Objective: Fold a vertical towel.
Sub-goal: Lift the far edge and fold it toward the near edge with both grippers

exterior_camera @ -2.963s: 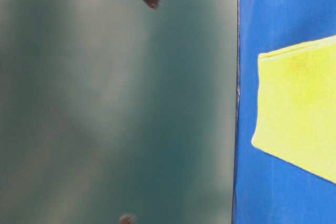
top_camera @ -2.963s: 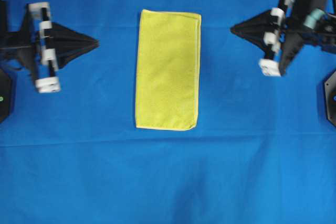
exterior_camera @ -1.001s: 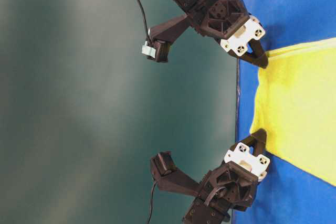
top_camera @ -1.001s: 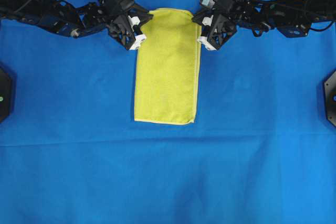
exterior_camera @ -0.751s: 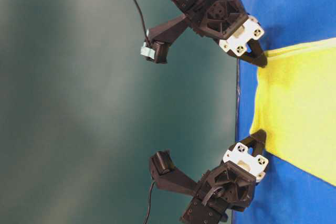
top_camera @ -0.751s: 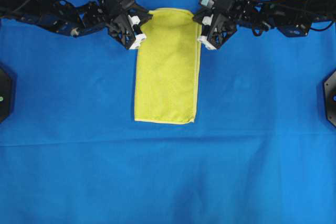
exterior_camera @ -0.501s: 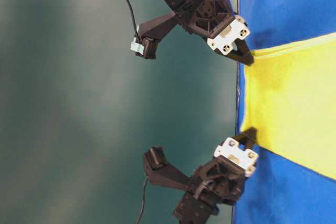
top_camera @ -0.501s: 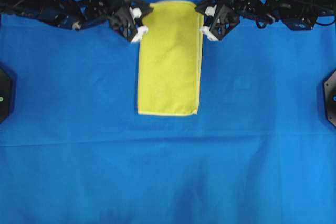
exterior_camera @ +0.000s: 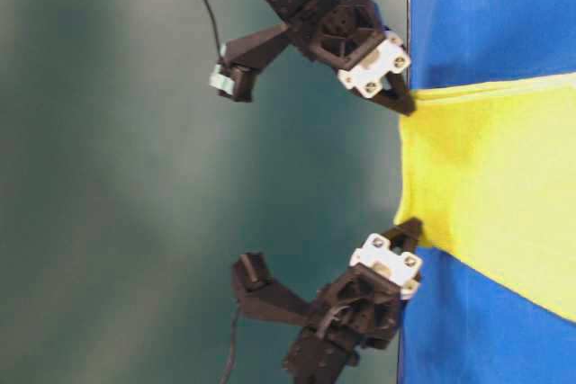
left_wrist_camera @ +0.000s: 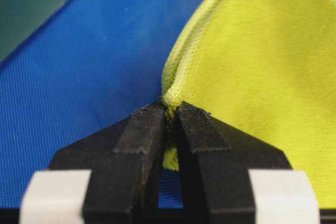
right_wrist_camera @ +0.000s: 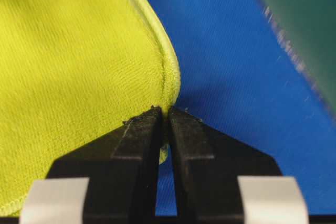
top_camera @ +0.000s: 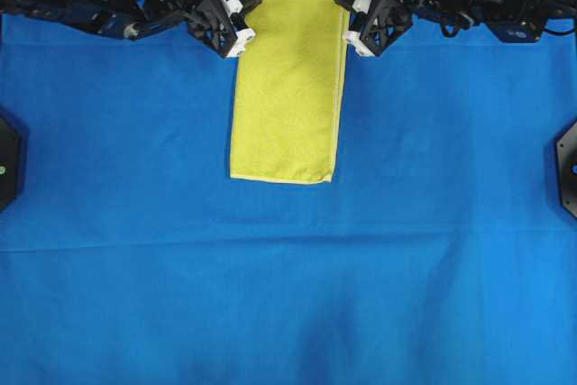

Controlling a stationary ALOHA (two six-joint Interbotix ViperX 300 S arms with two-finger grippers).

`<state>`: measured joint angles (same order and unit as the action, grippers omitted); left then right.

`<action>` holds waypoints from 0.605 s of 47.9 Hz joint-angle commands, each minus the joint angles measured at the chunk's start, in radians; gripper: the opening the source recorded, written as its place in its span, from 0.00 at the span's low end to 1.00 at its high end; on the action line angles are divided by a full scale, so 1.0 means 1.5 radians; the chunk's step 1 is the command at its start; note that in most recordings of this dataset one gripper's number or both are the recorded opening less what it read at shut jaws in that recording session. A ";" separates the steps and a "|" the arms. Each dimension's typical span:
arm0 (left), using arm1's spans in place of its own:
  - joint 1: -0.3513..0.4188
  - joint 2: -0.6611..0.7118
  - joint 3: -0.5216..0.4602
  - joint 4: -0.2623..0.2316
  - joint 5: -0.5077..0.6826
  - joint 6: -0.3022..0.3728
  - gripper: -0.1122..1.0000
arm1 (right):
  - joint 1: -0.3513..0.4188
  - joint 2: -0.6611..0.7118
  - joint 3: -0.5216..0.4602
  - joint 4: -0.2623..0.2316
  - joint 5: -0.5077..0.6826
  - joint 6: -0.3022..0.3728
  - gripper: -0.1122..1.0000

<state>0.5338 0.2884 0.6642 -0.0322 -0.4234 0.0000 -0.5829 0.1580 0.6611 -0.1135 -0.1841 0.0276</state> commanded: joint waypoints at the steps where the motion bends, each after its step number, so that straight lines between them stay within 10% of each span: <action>1: -0.011 -0.054 0.002 -0.001 0.005 0.002 0.14 | -0.001 -0.045 -0.008 -0.002 0.000 0.000 0.16; 29: -0.110 -0.214 0.101 -0.001 0.046 0.000 0.14 | 0.101 -0.183 0.042 -0.002 0.063 0.004 0.16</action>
<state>0.3881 0.0000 0.8115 -0.0322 -0.3528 0.0000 -0.4556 -0.0844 0.7194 -0.1150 -0.0890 0.0291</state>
